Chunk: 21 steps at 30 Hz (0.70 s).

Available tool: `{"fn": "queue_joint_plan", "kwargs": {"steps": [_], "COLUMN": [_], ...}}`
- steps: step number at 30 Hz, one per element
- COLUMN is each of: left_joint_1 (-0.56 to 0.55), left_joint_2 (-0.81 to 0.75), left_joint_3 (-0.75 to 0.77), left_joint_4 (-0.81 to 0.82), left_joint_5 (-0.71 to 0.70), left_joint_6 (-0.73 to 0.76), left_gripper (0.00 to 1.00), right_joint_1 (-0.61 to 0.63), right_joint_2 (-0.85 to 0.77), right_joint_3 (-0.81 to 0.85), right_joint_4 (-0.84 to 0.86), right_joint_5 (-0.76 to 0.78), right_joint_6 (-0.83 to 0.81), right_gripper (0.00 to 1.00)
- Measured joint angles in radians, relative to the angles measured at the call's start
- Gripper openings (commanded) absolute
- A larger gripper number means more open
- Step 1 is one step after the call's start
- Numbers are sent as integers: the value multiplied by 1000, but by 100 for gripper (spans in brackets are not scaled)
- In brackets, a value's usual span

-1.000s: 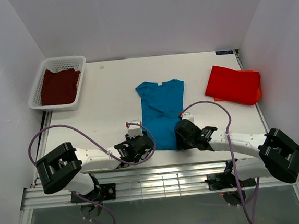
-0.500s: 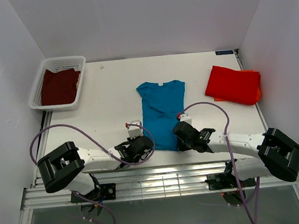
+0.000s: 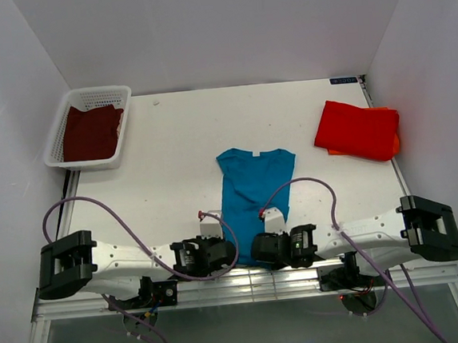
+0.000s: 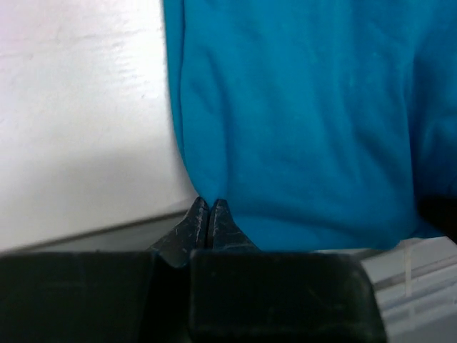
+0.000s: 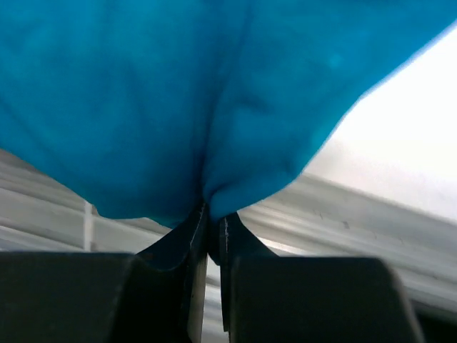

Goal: Fold and stack the t-shirts
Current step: Fold the tshirt

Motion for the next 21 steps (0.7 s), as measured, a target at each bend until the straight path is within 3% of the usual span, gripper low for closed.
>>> {"fn": "queue_joint_plan", "kwargs": {"steps": [5,11,17,21], "left_joint_1": [-63,-60,-23,85], "left_joint_2": [-64,-160,-145,-146], "left_joint_3": [117,190,220,212], "left_joint_4": [-280,-415,-421,-264], "left_joint_5": [-62,-200,-287,-283], "left_joint_6": [-121,-170,-138,0], "left_gripper": [0,0,0,0], "right_joint_1": [77,71,-2,-82], "right_joint_2": [77,85,85,85], "right_joint_3": [180,259,305,318], "right_joint_4": [-251,-363,-385,-353], "right_joint_5": [91,228,345,398], "right_joint_6": [106,151,137,61], "right_gripper": [8,8,8,8]}}
